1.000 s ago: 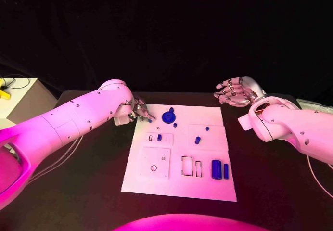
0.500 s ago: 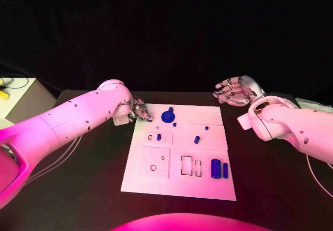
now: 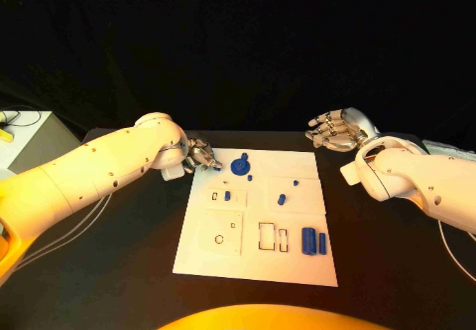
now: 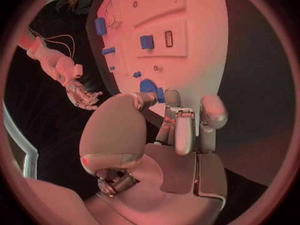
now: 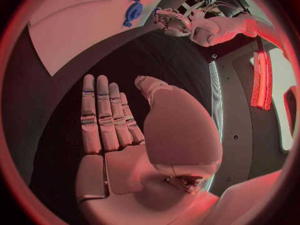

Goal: Assemble the parts on the task board

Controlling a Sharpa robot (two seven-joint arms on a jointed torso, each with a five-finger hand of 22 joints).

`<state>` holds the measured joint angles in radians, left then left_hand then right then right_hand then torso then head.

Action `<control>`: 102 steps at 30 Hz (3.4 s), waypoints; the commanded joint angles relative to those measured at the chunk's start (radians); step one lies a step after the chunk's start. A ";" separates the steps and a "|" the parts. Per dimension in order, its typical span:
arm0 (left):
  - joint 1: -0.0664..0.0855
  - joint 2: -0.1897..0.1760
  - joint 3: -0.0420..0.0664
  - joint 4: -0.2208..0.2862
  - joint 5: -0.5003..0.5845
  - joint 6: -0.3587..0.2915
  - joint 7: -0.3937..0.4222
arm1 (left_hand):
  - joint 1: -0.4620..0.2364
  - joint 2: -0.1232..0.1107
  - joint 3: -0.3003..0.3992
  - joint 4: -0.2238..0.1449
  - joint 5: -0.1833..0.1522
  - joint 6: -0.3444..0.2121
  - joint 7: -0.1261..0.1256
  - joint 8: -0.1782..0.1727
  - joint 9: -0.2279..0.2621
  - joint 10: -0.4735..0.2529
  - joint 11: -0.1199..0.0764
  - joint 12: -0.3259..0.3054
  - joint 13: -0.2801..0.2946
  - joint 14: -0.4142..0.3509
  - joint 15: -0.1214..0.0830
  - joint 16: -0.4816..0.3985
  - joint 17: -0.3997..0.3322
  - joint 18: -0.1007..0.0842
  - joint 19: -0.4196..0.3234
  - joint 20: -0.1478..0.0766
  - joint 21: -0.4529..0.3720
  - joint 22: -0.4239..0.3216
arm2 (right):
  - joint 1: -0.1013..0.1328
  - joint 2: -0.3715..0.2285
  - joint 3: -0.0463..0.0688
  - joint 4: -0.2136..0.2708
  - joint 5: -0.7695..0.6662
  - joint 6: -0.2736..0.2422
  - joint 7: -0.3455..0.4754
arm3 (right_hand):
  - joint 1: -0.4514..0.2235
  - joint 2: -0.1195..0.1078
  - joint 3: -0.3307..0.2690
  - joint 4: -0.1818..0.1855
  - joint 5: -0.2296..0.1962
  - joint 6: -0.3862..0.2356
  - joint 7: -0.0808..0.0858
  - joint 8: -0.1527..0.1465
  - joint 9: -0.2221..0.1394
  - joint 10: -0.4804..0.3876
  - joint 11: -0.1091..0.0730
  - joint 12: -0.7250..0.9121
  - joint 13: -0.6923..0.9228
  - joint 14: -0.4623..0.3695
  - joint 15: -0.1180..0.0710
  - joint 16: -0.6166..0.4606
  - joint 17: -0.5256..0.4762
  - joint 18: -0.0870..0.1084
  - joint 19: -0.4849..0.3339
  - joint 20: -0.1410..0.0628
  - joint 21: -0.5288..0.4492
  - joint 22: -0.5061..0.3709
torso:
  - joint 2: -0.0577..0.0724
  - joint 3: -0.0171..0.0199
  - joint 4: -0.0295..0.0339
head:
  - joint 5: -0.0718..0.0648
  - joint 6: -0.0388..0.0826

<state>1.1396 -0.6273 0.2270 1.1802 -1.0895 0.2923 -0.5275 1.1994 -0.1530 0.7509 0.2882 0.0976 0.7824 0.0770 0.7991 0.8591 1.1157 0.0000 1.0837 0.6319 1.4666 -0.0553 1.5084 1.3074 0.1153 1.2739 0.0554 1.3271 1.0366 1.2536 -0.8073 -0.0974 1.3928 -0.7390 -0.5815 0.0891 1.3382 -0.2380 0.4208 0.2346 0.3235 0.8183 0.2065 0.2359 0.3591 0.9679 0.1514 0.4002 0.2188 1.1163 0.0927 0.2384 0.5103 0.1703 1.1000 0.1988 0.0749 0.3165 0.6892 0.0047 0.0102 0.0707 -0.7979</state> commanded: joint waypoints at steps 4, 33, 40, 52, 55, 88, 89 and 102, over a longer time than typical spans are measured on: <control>-0.001 -0.040 -0.001 0.072 0.048 -0.022 0.003 | -0.013 -0.003 0.190 -0.183 0.006 0.001 -0.004 0.004 0.000 0.011 0.000 0.004 0.001 0.055 -0.002 0.005 0.143 -0.008 0.010 0.000 0.006 0.002 | -0.001 -0.001 0.000 -0.002 -0.001 0.016 0.003 | -0.006 0.001 -0.005 -0.002 0.005 -0.007 0.019 0.004 -0.002 0.001 0.003 -0.001 -0.002 0.007 0.003 -0.003 -0.001 0.013 0.004 0.003 -0.005 -0.001 | -0.001 0.0008 0.0008 | 0.003 0.000; -0.065 -0.158 -0.050 0.300 -0.109 -0.072 -0.030 | -0.033 -0.005 0.212 -0.198 0.003 0.002 -0.005 0.011 0.001 0.009 -0.001 -0.002 -0.010 0.058 -0.002 0.009 0.149 -0.008 0.008 -0.001 0.006 0.001 | -0.011 0.000 -0.001 -0.011 0.000 0.017 0.004 | -0.008 0.001 -0.006 -0.002 0.009 -0.007 0.019 0.005 -0.002 0.001 0.003 0.000 -0.004 0.008 0.003 -0.005 -0.002 0.013 0.005 0.003 -0.006 -0.004 | -0.001 -0.0002 0.0017 | 0.017 -0.005; -0.073 -0.158 -0.051 0.303 -0.110 -0.067 -0.034 | -0.034 -0.005 0.214 -0.200 0.003 0.003 -0.005 0.012 0.002 0.009 -0.001 -0.002 -0.011 0.058 -0.003 0.009 0.150 -0.008 0.009 -0.001 0.006 0.001 | -0.011 -0.001 -0.001 -0.011 0.000 0.018 0.004 | -0.008 0.001 -0.006 -0.002 0.009 -0.007 0.019 0.005 -0.002 0.001 0.003 0.000 -0.004 0.008 0.003 -0.005 -0.002 0.013 0.005 0.003 -0.006 -0.004 | -0.001 0.0000 0.0016 | 0.018 -0.009; -0.075 -0.159 -0.052 0.313 -0.136 -0.048 -0.055 | -0.039 -0.006 0.218 -0.203 0.003 0.003 -0.005 0.014 0.002 0.005 -0.002 -0.008 -0.024 0.062 -0.003 0.013 0.158 -0.008 0.010 -0.001 0.007 0.003 | -0.011 -0.002 -0.001 -0.010 0.002 0.019 0.006 | -0.010 0.002 -0.006 -0.001 0.011 -0.007 0.019 0.005 -0.002 0.001 0.003 0.001 -0.006 0.009 0.003 -0.007 -0.003 0.013 0.005 0.003 -0.006 -0.006 | -0.003 0.0000 0.0017 | 0.022 -0.015; -0.075 -0.160 -0.052 0.317 -0.146 -0.050 -0.059 | -0.042 -0.007 0.221 -0.205 0.003 0.004 -0.006 0.016 0.003 0.007 -0.002 -0.008 -0.026 0.063 -0.003 0.014 0.161 -0.009 0.013 -0.002 0.010 0.008 | -0.011 -0.002 -0.001 -0.010 0.003 0.019 0.006 | -0.010 0.002 -0.006 -0.001 0.011 -0.007 0.019 0.005 -0.002 0.001 0.003 0.001 -0.006 0.009 0.003 -0.007 -0.003 0.013 0.005 0.003 -0.006 -0.006 | -0.002 0.0001 0.0014 | 0.022 -0.016; -0.093 -0.161 -0.053 0.357 -0.221 -0.045 -0.098 | -0.065 -0.013 0.249 -0.222 0.009 0.006 -0.009 0.031 0.008 0.012 -0.006 -0.015 -0.045 0.070 -0.006 0.022 0.176 -0.011 0.020 -0.004 0.016 0.019 | -0.012 -0.006 -0.001 -0.006 0.005 0.026 0.012 | -0.013 0.004 -0.007 0.001 0.014 -0.007 0.020 0.006 -0.002 0.001 0.003 0.002 -0.009 0.011 0.003 -0.009 -0.003 0.013 0.006 0.003 -0.006 -0.010 | -0.003 0.0009 0.0021 | 0.020 -0.020; -0.093 -0.161 -0.053 0.358 -0.221 -0.044 -0.098 | -0.065 -0.013 0.249 -0.222 0.009 0.006 -0.009 0.031 0.008 0.012 -0.006 -0.015 -0.045 0.070 -0.006 0.022 0.176 -0.011 0.020 -0.004 0.016 0.019 | -0.012 -0.006 -0.001 -0.006 0.005 0.026 0.012 | -0.013 0.004 -0.007 0.001 0.014 -0.007 0.020 0.006 -0.002 0.001 0.003 0.002 -0.009 0.011 0.003 -0.009 -0.003 0.013 0.006 0.003 -0.006 -0.010 | -0.003 0.0009 0.0021 | 0.020 -0.020; -0.094 -0.161 -0.053 0.361 -0.220 -0.041 -0.098 | -0.067 -0.014 0.252 -0.224 0.009 0.006 -0.010 0.032 0.008 0.012 -0.006 -0.015 -0.047 0.070 -0.006 0.022 0.177 -0.011 0.020 -0.005 0.016 0.018 | -0.012 -0.006 -0.001 -0.005 0.005 0.026 0.012 | -0.013 0.004 -0.007 0.001 0.014 -0.007 0.020 0.006 -0.002 0.001 0.003 0.002 -0.009 0.011 0.003 -0.009 -0.003 0.013 0.006 0.003 -0.006 -0.010 | -0.002 0.0010 0.0014 | 0.018 -0.020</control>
<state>1.0459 -0.7895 0.1744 1.5384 -1.3035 0.2353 -0.6237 1.1298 -0.1779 0.8295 0.2289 0.0994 0.7851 0.0743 0.8269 0.8657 1.1283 -0.0010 1.0737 0.5858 1.4667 -0.0553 1.5250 1.3074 0.1154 1.2882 0.0484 1.3395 1.0551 1.2417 -0.8127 -0.0988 1.3856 -0.7321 -0.5670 0.0890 1.3344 -0.2342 0.4181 0.2373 0.3331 0.8183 0.2065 0.2358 0.3577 0.9679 0.1515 0.4002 0.2113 1.1201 0.0965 0.2342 0.5084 0.1704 1.1000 0.1988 0.0750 0.3074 0.6869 0.0058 0.0116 0.0895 -0.8175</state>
